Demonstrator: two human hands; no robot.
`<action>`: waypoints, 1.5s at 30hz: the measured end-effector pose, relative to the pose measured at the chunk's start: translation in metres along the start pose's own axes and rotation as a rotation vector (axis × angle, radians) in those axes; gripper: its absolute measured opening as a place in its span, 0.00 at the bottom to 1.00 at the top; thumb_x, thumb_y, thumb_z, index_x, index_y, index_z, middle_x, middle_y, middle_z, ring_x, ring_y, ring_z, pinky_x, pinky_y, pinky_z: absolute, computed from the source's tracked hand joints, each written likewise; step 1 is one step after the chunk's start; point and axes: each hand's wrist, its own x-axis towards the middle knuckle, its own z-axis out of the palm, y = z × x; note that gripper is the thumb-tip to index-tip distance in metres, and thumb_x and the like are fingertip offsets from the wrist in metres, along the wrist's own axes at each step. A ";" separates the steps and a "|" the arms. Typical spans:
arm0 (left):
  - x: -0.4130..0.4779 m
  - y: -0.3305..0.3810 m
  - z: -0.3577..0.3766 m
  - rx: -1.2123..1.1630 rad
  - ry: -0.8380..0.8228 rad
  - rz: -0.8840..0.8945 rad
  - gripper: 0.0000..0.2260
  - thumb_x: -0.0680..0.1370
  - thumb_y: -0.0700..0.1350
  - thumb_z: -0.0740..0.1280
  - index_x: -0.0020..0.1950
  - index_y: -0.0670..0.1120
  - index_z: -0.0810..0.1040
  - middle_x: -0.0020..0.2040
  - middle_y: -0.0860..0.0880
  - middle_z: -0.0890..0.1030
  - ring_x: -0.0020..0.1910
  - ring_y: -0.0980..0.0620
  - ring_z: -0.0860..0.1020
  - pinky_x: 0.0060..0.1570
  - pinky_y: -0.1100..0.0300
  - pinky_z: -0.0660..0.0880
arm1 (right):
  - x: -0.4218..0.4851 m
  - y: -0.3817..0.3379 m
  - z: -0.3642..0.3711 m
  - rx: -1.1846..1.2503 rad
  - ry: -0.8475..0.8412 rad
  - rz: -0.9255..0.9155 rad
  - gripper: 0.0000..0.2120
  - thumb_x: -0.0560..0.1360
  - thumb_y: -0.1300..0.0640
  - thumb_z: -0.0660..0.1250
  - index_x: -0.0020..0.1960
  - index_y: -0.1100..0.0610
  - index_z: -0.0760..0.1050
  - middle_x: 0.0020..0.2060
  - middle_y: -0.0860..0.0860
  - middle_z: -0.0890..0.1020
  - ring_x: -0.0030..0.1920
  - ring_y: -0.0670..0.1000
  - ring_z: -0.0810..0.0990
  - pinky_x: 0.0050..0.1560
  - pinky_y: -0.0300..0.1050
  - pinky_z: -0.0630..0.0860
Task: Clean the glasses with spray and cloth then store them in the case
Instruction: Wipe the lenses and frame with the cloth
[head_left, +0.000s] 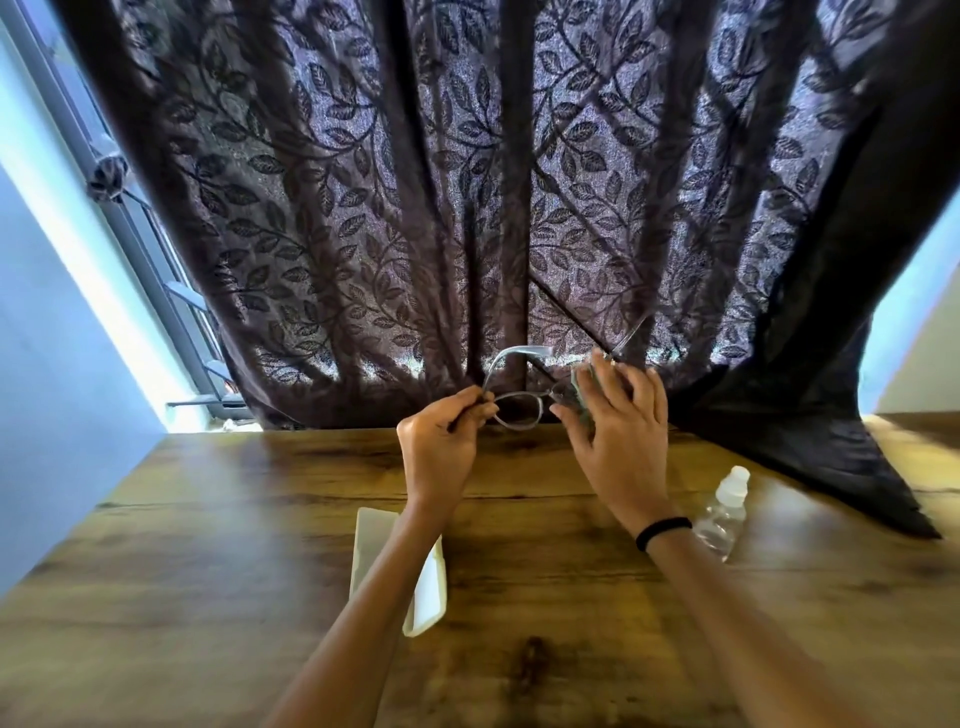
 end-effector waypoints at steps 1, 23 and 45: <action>0.000 0.000 0.000 0.002 0.000 0.010 0.07 0.71 0.30 0.69 0.48 0.33 0.81 0.40 0.42 0.84 0.40 0.57 0.82 0.43 0.65 0.79 | 0.000 0.000 0.000 -0.011 -0.003 0.022 0.22 0.75 0.43 0.60 0.61 0.57 0.74 0.64 0.53 0.75 0.61 0.55 0.65 0.69 0.55 0.58; -0.001 0.003 0.001 -0.046 0.030 -0.003 0.07 0.71 0.29 0.69 0.48 0.33 0.81 0.40 0.41 0.84 0.40 0.56 0.83 0.42 0.64 0.80 | 0.007 -0.008 -0.003 0.279 0.110 0.190 0.18 0.70 0.48 0.70 0.54 0.58 0.79 0.56 0.51 0.80 0.56 0.52 0.67 0.60 0.54 0.66; 0.002 0.008 0.001 -0.079 0.062 -0.040 0.07 0.71 0.28 0.68 0.48 0.32 0.81 0.41 0.45 0.83 0.39 0.62 0.81 0.41 0.69 0.78 | 0.017 -0.013 -0.005 0.649 -0.011 0.272 0.12 0.71 0.61 0.69 0.51 0.47 0.81 0.70 0.53 0.63 0.64 0.49 0.56 0.65 0.42 0.55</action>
